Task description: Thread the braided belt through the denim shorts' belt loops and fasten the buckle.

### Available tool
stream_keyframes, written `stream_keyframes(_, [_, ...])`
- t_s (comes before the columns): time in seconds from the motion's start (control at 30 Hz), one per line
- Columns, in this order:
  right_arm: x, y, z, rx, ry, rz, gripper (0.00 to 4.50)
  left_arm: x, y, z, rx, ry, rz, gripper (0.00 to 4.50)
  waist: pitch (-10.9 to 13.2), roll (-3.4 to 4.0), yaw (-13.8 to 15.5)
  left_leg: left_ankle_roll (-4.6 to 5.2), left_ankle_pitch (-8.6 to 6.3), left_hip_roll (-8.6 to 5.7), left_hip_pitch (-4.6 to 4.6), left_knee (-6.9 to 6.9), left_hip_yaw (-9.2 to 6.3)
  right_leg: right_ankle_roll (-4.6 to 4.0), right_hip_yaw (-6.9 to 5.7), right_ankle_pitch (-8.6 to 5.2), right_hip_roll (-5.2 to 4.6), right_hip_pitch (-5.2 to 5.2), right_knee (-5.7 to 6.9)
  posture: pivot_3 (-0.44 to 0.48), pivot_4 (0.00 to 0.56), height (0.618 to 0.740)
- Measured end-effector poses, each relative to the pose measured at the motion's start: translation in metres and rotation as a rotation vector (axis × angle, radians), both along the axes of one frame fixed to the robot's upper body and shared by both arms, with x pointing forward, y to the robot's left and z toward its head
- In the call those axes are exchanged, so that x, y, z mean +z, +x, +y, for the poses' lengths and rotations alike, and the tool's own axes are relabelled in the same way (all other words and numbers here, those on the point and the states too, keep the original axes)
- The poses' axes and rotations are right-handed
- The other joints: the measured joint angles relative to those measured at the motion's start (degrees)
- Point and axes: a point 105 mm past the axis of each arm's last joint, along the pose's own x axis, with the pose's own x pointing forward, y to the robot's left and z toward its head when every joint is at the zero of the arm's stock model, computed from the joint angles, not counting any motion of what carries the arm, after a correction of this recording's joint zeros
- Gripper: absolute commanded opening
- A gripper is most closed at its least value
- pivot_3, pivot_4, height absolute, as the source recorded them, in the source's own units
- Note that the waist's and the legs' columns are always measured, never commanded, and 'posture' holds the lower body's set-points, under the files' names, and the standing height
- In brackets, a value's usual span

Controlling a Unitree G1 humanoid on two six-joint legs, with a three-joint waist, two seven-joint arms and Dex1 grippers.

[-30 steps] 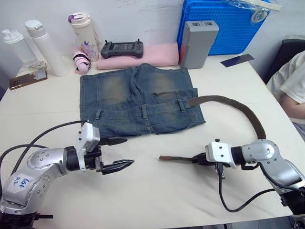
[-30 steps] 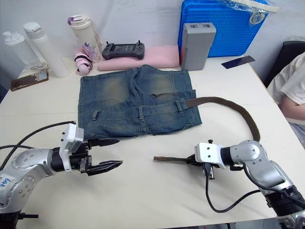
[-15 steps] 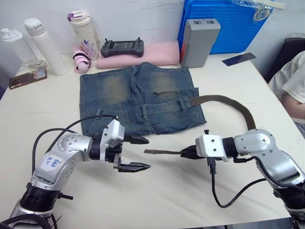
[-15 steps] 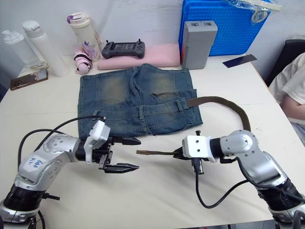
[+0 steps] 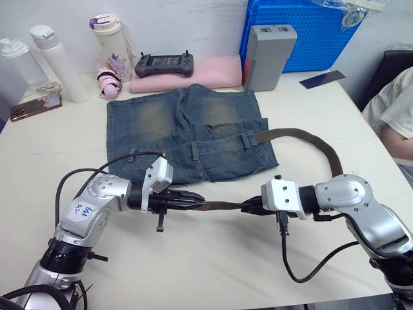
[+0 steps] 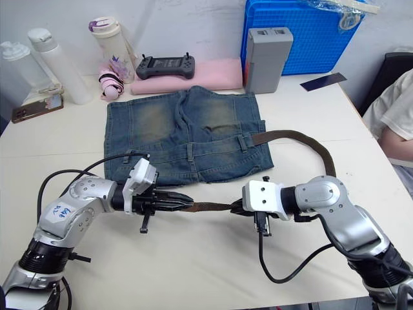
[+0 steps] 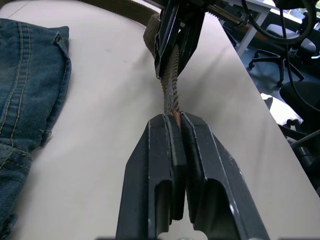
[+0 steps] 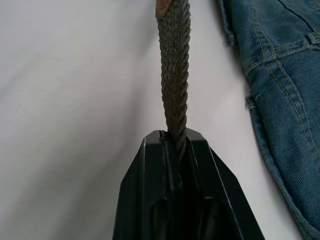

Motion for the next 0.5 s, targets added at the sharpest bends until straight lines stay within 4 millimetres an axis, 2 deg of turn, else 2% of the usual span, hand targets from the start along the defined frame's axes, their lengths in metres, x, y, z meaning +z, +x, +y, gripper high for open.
stream_keyframes(0.03, [0.000,0.000,0.000,-0.006,0.002,0.004,0.68,0.000,0.001,0.000,0.004,-0.003,0.004,0.00,0.0,0.00,0.0,0.00,0.00,0.00,0.00,0.00,0.00,0.00,0.00,0.00,0.00,0.00,0.00,0.000,0.150,0.709])
stream_keyframes(0.1, [0.001,0.002,0.000,-0.020,0.011,0.005,1.20,0.000,0.004,-0.001,0.014,-0.005,0.012,0.00,0.0,0.00,0.0,0.00,0.00,-0.01,0.00,0.00,0.00,0.00,0.00,0.00,-0.01,0.01,0.00,0.000,0.150,0.709])
stream_keyframes(0.2, [0.006,0.007,-0.001,-0.082,0.061,0.026,2.67,-0.001,0.007,-0.005,0.046,-0.029,0.049,0.00,0.0,0.00,0.0,0.00,0.00,0.00,-0.01,0.00,0.00,0.00,0.00,0.00,0.00,0.00,0.01,0.000,0.150,0.709])
stream_keyframes(0.27, [0.019,0.010,0.000,-0.141,0.161,0.052,3.67,0.001,0.010,-0.008,0.082,-0.086,0.112,0.00,0.0,0.00,0.0,0.00,0.00,0.01,-0.02,0.00,0.00,0.00,0.00,0.00,0.01,-0.02,0.03,0.000,0.150,0.709])
stream_keyframes(0.33, [0.034,0.013,0.000,-0.186,0.261,0.075,4.49,0.002,0.010,-0.010,0.102,-0.131,0.180,0.00,0.0,0.00,0.0,0.00,0.00,0.02,-0.02,0.00,0.00,0.00,0.00,0.00,0.01,-0.02,0.05,0.000,0.150,0.709])
stream_keyframes(0.43, [0.072,0.015,-0.006,-0.243,0.508,0.150,4.49,0.003,0.009,-0.013,0.143,-0.237,0.340,0.00,0.0,0.00,0.0,0.00,0.00,0.00,-0.02,0.01,0.00,0.01,0.01,0.00,0.00,-0.02,0.06,0.000,0.150,0.709])
stream_keyframes(0.5, [0.087,0.008,-0.013,-0.243,0.610,0.215,4.49,0.004,0.009,-0.018,0.170,-0.317,0.440,0.00,0.0,-0.01,0.2,0.00,0.00,0.01,-0.02,0.01,-0.08,0.00,-0.06,0.00,0.00,0.02,0.02,0.000,0.150,0.709])
